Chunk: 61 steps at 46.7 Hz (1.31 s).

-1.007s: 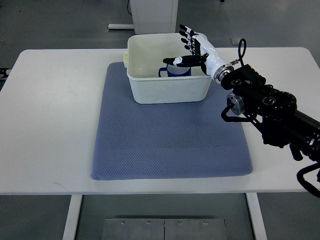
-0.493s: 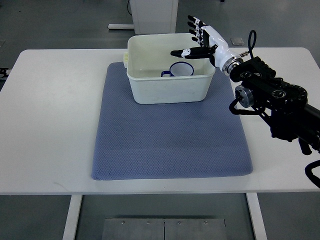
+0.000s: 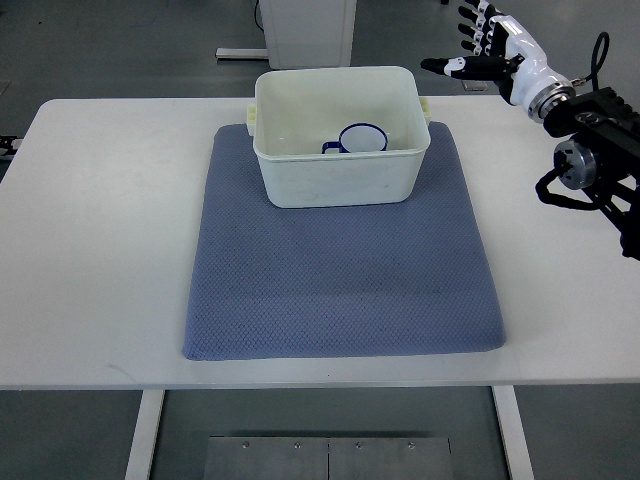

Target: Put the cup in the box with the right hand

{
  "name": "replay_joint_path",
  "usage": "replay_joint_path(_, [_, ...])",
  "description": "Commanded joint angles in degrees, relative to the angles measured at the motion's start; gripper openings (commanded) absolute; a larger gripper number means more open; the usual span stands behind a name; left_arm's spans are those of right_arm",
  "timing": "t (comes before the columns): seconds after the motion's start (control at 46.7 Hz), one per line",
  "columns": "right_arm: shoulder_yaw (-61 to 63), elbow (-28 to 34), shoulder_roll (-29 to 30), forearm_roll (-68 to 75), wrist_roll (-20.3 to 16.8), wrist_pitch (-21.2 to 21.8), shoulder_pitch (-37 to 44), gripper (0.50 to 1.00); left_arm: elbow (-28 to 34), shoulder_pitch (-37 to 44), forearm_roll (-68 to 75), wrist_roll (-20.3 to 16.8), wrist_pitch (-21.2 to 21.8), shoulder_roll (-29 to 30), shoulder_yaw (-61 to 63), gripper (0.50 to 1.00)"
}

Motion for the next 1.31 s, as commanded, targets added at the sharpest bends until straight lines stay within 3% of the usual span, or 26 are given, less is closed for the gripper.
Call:
replay_joint_path(0.0, [0.4,0.3,-1.6,1.0,0.0,0.0,-1.1,0.998,0.0,0.0,0.0,0.0,0.0,0.0,0.0,1.0])
replay_joint_path(0.236, [13.2,1.0,-2.2,0.6,0.1,0.0,-8.1,1.0,0.0,0.0,0.0,0.0,0.0,0.0,0.0,1.0])
replay_joint_path(0.493, [19.2,3.2,-2.2,0.6,0.3,0.0,-13.8,1.0,0.0,0.0,0.0,0.0,0.0,0.0,0.0,1.0])
replay_joint_path(1.285, [26.8,3.0,3.8,0.6,0.4,0.0,-26.5,1.0,0.0,0.0,0.0,0.0,0.0,0.0,0.0,1.0])
